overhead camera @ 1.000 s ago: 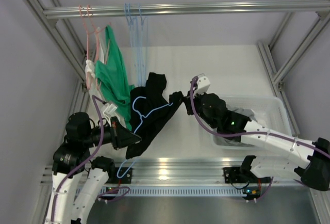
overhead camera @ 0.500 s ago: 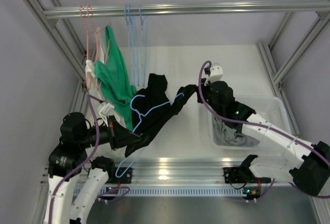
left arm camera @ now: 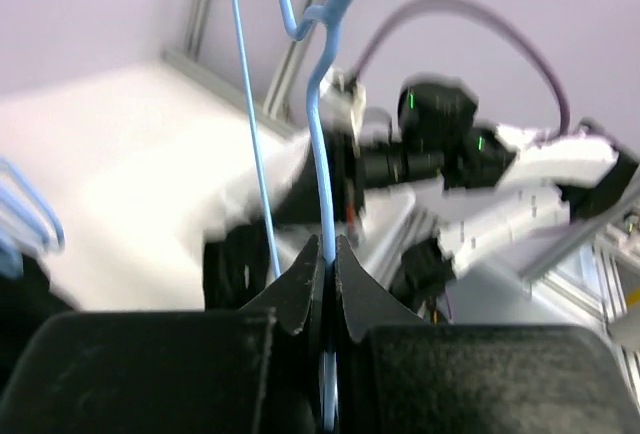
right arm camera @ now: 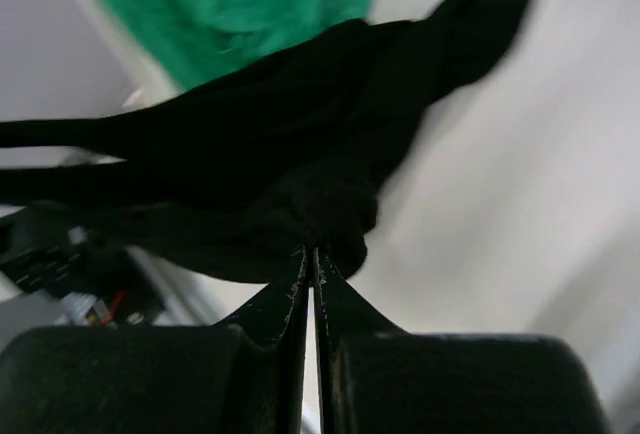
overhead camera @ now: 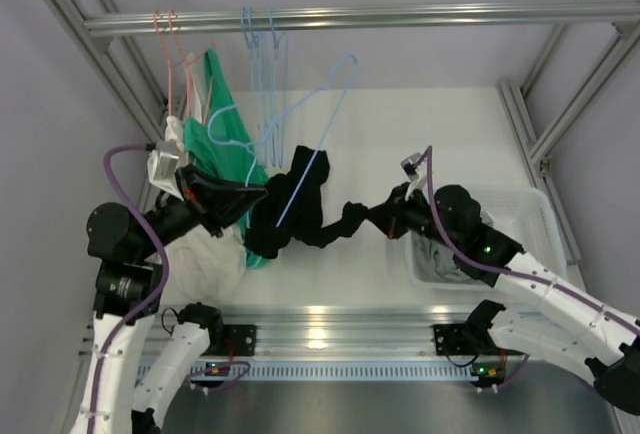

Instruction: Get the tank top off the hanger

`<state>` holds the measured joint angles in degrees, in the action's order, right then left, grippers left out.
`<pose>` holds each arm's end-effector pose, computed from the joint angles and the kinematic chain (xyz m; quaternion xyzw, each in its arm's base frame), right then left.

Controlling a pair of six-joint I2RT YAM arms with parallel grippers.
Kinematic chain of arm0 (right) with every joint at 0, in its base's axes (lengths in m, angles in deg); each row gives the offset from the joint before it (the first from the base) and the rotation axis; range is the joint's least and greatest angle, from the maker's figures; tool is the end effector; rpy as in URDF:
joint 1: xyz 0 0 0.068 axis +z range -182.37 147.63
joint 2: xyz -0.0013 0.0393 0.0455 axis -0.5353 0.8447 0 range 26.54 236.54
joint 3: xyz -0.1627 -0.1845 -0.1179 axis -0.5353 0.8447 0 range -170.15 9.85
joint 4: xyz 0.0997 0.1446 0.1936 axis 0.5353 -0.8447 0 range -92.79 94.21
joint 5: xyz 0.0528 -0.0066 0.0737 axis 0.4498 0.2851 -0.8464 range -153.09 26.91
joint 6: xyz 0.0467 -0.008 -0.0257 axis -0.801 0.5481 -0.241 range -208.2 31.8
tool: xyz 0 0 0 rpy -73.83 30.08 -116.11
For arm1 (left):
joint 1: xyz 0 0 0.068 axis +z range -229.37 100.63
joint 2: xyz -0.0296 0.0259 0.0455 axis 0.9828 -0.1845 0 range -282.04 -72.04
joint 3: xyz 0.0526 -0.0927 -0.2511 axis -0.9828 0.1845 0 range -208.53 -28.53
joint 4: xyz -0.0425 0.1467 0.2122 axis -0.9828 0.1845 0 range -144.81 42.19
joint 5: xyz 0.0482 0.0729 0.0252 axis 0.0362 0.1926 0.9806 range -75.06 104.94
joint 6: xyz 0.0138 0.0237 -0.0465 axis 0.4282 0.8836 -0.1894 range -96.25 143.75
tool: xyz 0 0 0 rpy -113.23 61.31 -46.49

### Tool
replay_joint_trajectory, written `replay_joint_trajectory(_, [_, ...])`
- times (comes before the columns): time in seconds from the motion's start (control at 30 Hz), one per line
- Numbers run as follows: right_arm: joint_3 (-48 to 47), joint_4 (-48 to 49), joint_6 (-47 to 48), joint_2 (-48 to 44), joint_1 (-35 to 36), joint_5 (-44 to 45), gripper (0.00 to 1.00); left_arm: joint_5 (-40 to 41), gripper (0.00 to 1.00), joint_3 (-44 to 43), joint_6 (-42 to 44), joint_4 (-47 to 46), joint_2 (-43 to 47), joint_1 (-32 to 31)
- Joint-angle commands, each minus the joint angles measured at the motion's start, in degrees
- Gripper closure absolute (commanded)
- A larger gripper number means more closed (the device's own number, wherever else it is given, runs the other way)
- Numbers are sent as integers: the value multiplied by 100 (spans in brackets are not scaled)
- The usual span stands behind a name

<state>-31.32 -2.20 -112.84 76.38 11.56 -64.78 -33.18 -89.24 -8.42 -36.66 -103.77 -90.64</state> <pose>0.1482 0.1442 0.3092 -0.1418 0.7810 0.3522 0.4959 0.0701 -0.0411 0.4419 0.2035 0.6292 -0.5018 0.5576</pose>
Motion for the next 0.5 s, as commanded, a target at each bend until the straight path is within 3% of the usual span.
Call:
replay_joint_trajectory(0.0, [283,709,-408,-264,239,-2183,100,338,100,418,-1140,-3856,-413,-7])
replay_joint_trajectory(0.1, [390,1325,-620,-563,695,-2678,100,417,100,560,-1546,-5413,-929,-103])
replay_joint_trajectory(0.17, [338,1336,-568,-590,968,-2678,100,470,100,271,-1408,-5664,-1386,-296])
replay_joint_trajectory(0.27, [188,706,-200,-511,1399,-1750,100,960,100,-282,-592,-5386,-1826,-1025])
replay_joint_trajectory(0.37, [196,-105,-146,-467,1400,-564,100,1489,100,-975,603,-4243,-2100,-1956])
replay_joint_trajectory(0.47, [390,279,-269,-397,1391,-1241,100,1367,100,-1005,1404,-4459,-2311,-2520])
